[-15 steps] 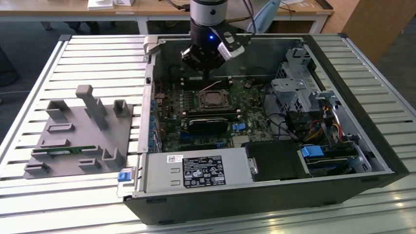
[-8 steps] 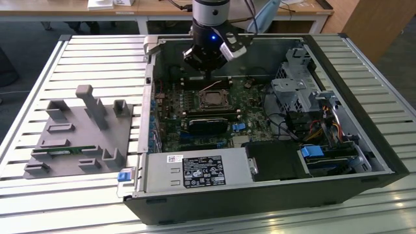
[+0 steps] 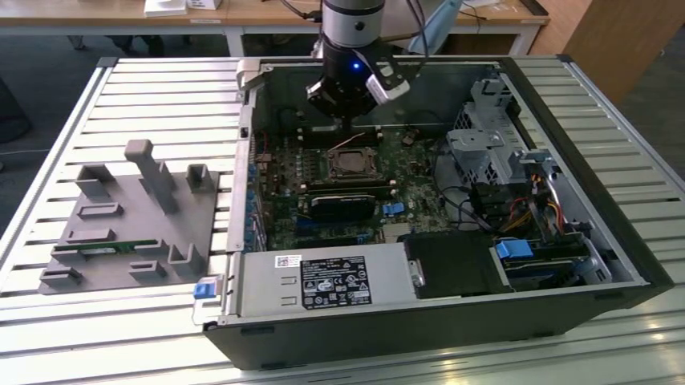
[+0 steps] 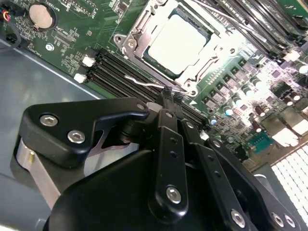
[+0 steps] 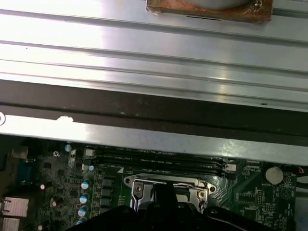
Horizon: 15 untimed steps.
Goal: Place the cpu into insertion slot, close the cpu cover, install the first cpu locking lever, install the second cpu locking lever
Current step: 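Install the first cpu locking lever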
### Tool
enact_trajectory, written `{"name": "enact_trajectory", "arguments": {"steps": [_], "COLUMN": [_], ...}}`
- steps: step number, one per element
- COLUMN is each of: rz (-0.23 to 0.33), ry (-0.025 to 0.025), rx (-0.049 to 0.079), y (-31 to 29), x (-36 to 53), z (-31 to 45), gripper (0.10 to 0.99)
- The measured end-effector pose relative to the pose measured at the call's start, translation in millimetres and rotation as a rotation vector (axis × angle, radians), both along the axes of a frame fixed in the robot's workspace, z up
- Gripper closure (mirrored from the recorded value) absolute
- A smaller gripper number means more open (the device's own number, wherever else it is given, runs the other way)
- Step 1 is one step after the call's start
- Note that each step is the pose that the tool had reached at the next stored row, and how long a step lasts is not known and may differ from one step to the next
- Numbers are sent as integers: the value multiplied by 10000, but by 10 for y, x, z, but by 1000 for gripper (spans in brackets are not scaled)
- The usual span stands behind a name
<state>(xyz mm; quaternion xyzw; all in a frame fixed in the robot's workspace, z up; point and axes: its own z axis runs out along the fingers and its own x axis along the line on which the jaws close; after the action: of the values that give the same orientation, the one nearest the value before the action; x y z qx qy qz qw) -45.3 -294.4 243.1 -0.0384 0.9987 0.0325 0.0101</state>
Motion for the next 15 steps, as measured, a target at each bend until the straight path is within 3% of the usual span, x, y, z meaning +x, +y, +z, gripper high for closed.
{"name": "enact_trajectory", "arguments": {"steps": [5, 15], "rz": [-7, -57], "ry": [-1, 0], "rx": [-32, -34], "y": [67, 87], "x": [26, 101], "z": [-62, -148], "gripper": [980, 980]}}
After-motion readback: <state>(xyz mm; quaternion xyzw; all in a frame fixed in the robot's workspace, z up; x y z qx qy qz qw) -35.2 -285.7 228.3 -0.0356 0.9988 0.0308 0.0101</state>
